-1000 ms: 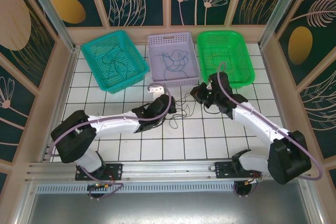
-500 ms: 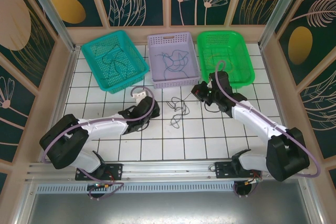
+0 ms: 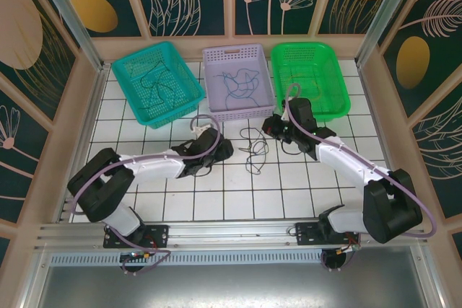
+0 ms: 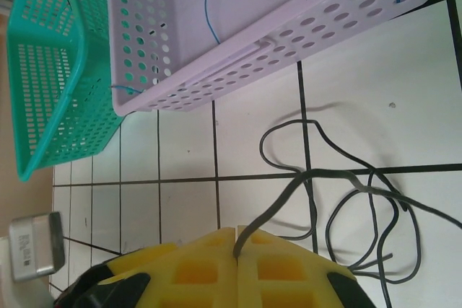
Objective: Untangle the cables
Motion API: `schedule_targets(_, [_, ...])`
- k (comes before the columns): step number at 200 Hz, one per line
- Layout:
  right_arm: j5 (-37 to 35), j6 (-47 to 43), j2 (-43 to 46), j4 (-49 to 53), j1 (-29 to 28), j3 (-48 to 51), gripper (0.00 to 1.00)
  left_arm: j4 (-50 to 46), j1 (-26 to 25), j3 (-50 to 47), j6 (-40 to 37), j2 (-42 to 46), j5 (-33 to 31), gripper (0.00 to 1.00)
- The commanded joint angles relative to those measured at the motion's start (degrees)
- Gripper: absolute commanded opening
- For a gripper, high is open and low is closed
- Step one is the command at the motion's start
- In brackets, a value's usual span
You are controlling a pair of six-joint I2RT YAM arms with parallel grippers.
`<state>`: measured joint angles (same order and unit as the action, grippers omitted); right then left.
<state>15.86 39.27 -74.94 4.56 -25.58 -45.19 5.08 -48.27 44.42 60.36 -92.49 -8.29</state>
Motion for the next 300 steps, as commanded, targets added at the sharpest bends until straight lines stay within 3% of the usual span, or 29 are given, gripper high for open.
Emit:
schedule_targets(1, [-0.8,-2.4,1.3,0.0,0.3,0.4,0.0,3.6,-1.5,2.0,9.1,-4.5,6.5,0.66])
schedule_targets(41, [0.4,-2.1,1.5,-0.8,0.3,0.8,0.0,14.8,-2.0,-0.7,23.4,-8.0,9.1,0.65])
schedule_targets(88, [0.9,-1.8,3.1,-1.1,0.0,1.8,0.0,22.9,-2.0,-1.5,31.1,-9.7,6.3,0.67])
schedule_targets(111, [1.1,-1.6,4.0,-1.4,-0.1,2.4,0.0,21.0,-2.2,-1.1,32.0,-8.4,5.0,0.65])
schedule_targets(144, [1.4,-1.3,4.6,-1.4,-0.3,2.4,0.0,23.3,-2.2,-0.7,34.7,-11.2,6.0,0.54])
schedule_targets(179, [1.6,-1.2,5.4,-1.1,-0.4,2.3,0.0,29.0,-2.2,0.0,37.9,-15.2,6.8,0.36])
schedule_targets(189, [1.7,-1.3,5.9,-0.9,-0.5,2.3,0.0,29.4,-2.1,0.7,37.7,-15.7,6.1,0.26])
schedule_targets(201, [1.7,-1.8,7.0,-0.4,-0.6,2.0,0.0,28.7,-1.8,1.4,37.1,-16.0,5.4,0.0])
schedule_targets(236, [-1.4,-5.2,13.7,5.7,0.9,-4.0,0.0,17.2,-1.5,0.9,33.4,-11.0,-1.2,0.0])
schedule_targets(300, [-6.6,-9.1,20.1,12.4,7.9,-24.6,0.0,0.4,-0.2,-10.9,30.8,7.3,-13.2,0.0])
